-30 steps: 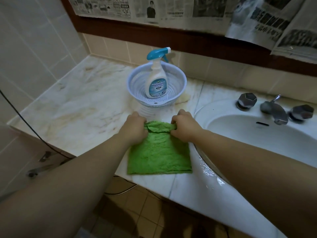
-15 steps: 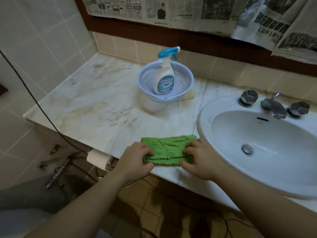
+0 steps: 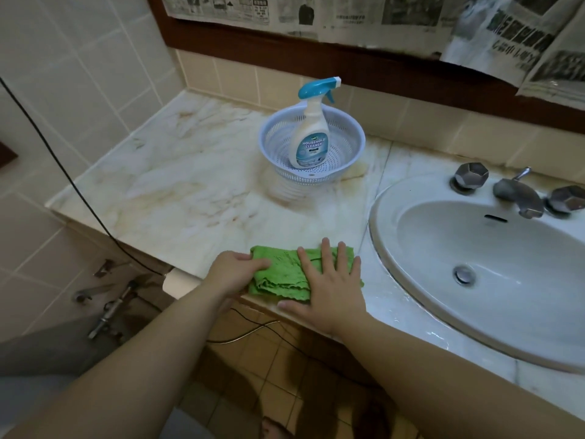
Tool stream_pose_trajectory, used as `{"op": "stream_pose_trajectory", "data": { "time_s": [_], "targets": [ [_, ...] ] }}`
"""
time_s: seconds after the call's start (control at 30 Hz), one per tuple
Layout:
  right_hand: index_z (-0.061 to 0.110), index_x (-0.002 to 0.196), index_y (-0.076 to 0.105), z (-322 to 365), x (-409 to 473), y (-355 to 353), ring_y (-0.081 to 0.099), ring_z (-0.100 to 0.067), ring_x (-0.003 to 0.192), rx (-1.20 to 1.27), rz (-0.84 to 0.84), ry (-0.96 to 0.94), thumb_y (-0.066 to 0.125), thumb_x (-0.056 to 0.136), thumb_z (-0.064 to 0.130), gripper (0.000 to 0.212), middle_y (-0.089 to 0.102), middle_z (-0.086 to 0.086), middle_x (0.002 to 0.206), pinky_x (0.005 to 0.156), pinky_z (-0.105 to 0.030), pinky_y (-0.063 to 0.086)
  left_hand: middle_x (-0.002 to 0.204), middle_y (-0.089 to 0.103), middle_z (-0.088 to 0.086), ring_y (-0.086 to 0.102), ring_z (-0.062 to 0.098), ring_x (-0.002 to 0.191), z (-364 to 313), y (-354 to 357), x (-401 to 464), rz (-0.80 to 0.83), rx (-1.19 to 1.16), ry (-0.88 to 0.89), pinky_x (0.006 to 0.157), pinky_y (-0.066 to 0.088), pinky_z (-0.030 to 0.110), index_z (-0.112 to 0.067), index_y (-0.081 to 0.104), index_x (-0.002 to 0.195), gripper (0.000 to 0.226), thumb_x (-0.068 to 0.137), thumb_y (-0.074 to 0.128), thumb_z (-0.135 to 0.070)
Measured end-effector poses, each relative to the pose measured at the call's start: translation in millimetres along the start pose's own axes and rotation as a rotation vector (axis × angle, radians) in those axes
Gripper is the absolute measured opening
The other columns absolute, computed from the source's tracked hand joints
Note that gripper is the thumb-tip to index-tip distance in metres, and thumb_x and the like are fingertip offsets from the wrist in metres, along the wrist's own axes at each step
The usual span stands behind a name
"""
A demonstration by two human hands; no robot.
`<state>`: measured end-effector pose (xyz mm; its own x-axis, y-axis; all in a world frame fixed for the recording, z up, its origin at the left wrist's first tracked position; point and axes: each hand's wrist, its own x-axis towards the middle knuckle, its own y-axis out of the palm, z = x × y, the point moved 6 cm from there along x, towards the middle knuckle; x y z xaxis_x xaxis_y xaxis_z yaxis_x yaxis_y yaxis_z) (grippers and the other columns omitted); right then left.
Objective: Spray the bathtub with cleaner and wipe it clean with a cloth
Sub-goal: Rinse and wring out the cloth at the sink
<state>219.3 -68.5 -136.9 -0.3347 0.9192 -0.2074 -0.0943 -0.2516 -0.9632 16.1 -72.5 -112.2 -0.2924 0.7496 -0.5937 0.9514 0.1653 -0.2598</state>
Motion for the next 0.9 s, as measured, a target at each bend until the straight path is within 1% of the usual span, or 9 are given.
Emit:
{"op": "stream_pose_trajectory", "data": {
  "time_s": [0.07, 0.13, 0.27, 0.47, 0.53, 0.6, 0.73, 0.8, 0.9],
  "targets": [
    [0.044, 0.161, -0.01, 5, 1, 0, -0.017, -0.046, 0.154, 0.009, -0.006, -0.01, 0.006, 0.066, 0.106, 0.114, -0.019, -0.015, 0.169, 0.118, -0.071, -0.004, 0.086, 0.078, 0.019, 0.077, 0.029, 0.077, 0, 1, -3, 0.04, -0.141, -0.072, 0.071, 0.064, 0.039, 0.006, 0.072, 0.105, 0.031, 0.081, 0.085, -0.009],
    [0.044, 0.161, -0.011, 3, 4, 0, -0.019, -0.043, 0.154, 0.041, 0.021, -0.024, 0.006, 0.065, 0.106, 0.116, -0.024, -0.013, 0.168, 0.119, -0.069, -0.006, 0.088, 0.078, 0.015, 0.077, 0.028, 0.081, -12, 7, -4, 0.008, -0.064, -0.016, 0.073, 0.064, 0.039, -0.001, 0.07, 0.107, 0.046, 0.071, 0.093, -0.019],
    [0.029, 0.163, -0.013, -21, 4, -9, -0.023, -0.033, 0.155, 0.196, 0.101, -0.099, 0.045, 0.066, 0.101, 0.134, -0.029, -0.012, 0.167, 0.126, -0.058, -0.002, 0.089, 0.074, 0.009, 0.074, 0.024, 0.081, -58, 45, -21, -0.047, 0.125, 0.19, 0.072, 0.062, 0.045, -0.012, 0.06, 0.1, 0.079, 0.039, 0.091, -0.05],
    [0.008, 0.161, -0.016, -91, -24, -28, -0.022, -0.02, 0.155, 0.267, 0.034, -0.019, 0.06, 0.068, 0.091, 0.147, -0.022, -0.009, 0.169, 0.122, -0.029, -0.013, 0.093, 0.069, -0.004, 0.067, 0.018, 0.088, -72, 129, -20, 0.079, 0.55, 0.316, 0.077, 0.053, 0.035, -0.024, 0.06, 0.097, 0.052, 0.065, 0.087, -0.056],
    [0.008, 0.161, -0.015, -95, -28, -31, -0.02, -0.019, 0.155, 0.281, 0.02, -0.039, 0.061, 0.07, 0.089, 0.144, -0.02, -0.009, 0.169, 0.121, -0.027, -0.011, 0.102, 0.071, -0.001, 0.068, 0.022, 0.098, -63, 147, -18, 0.17, 0.694, 0.363, 0.088, 0.054, 0.036, -0.025, 0.065, 0.108, 0.033, 0.083, 0.077, -0.043],
    [0.01, 0.162, -0.012, -94, -27, -34, -0.017, -0.018, 0.156, 0.301, -0.002, -0.063, 0.062, 0.071, 0.088, 0.141, -0.016, -0.007, 0.171, 0.124, -0.029, -0.008, 0.098, 0.075, 0.003, 0.072, 0.027, 0.096, -55, 145, -13, 0.222, 0.619, 0.365, 0.09, 0.058, 0.041, -0.027, 0.069, 0.111, 0.018, 0.094, 0.065, -0.024],
    [0.026, 0.165, -0.004, -81, -21, -38, -0.004, -0.016, 0.158, 0.417, -0.023, -0.088, 0.054, 0.082, 0.083, 0.117, -0.007, 0.0, 0.172, 0.127, -0.032, 0.004, 0.086, 0.074, -0.004, 0.071, 0.018, 0.076, -55, 104, -6, 0.083, 0.455, 0.429, 0.084, 0.06, 0.04, -0.026, 0.076, 0.102, 0.019, 0.09, 0.071, -0.012],
    [0.03, 0.165, 0.0, -74, -14, -38, 0.004, -0.018, 0.158, 0.481, -0.054, -0.042, 0.05, 0.094, 0.071, 0.097, -0.002, 0.001, 0.173, 0.124, -0.029, 0.008, 0.102, 0.067, -0.003, 0.066, 0.016, 0.088, -50, 82, -3, -0.058, 0.577, 0.431, 0.087, 0.054, 0.034, -0.024, 0.069, 0.111, 0.027, 0.085, 0.077, -0.023],
    [0.025, 0.165, 0.002, -64, -6, -33, 0.02, -0.023, 0.154, 0.51, -0.11, 0.036, 0.052, 0.1, 0.054, 0.087, 0.014, -0.002, 0.171, 0.123, -0.033, 0.02, 0.112, 0.068, 0.002, 0.065, 0.022, 0.106, -27, 80, 5, 0.036, 0.6, 0.263, 0.092, 0.05, 0.033, -0.015, 0.06, 0.123, 0.048, 0.087, 0.074, -0.043]
  ]
}}
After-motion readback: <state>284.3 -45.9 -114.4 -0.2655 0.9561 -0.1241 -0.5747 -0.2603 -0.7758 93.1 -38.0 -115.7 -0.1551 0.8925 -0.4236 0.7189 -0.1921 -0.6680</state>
